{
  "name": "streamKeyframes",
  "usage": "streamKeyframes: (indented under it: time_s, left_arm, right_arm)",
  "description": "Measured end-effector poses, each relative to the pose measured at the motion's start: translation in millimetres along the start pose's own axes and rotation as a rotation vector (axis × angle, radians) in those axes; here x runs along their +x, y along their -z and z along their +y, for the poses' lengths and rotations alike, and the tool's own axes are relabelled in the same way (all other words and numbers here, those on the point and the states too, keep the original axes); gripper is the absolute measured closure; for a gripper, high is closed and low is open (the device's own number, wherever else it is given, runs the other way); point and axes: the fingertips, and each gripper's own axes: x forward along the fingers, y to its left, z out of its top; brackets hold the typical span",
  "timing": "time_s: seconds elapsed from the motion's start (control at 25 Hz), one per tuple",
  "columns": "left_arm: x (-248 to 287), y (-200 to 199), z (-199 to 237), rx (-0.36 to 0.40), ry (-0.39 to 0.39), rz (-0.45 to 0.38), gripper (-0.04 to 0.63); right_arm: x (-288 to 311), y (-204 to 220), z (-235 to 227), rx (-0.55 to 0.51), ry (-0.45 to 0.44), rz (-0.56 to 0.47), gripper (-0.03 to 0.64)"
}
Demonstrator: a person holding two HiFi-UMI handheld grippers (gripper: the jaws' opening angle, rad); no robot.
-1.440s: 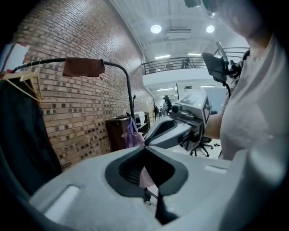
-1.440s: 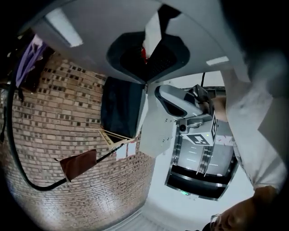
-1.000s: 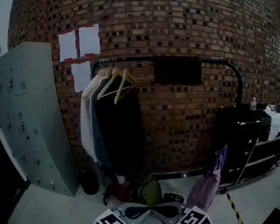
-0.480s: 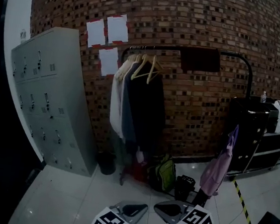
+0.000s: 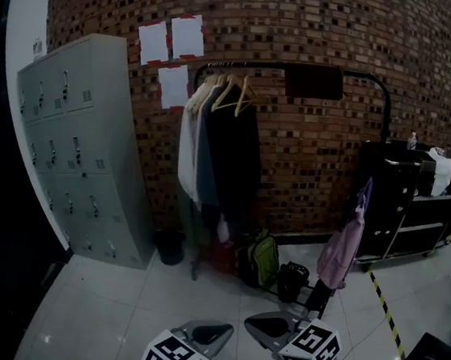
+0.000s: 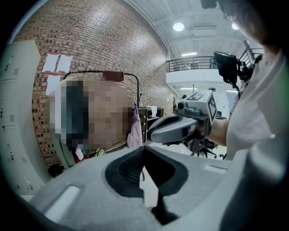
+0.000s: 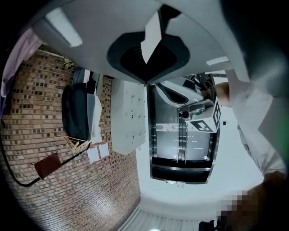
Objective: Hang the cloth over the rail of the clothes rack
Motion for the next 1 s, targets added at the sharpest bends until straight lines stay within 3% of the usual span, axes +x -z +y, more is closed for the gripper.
streamKeyframes:
  time_s: [0.36,1.0]
  left_arm:
    - [-19.2,-5.3,-1.3,-0.005,-0.012,-0.054,0.594]
    - [-19.0,-0.3,4.7,-0.015,-0.032,-0.027,0.594]
  right_arm:
    - [3.3,0.8,27.0,-0.012,-0.031,0.044,0.617]
    - [11.1,-1.8,27.5,-0.017,-0.074,0.033,0.617]
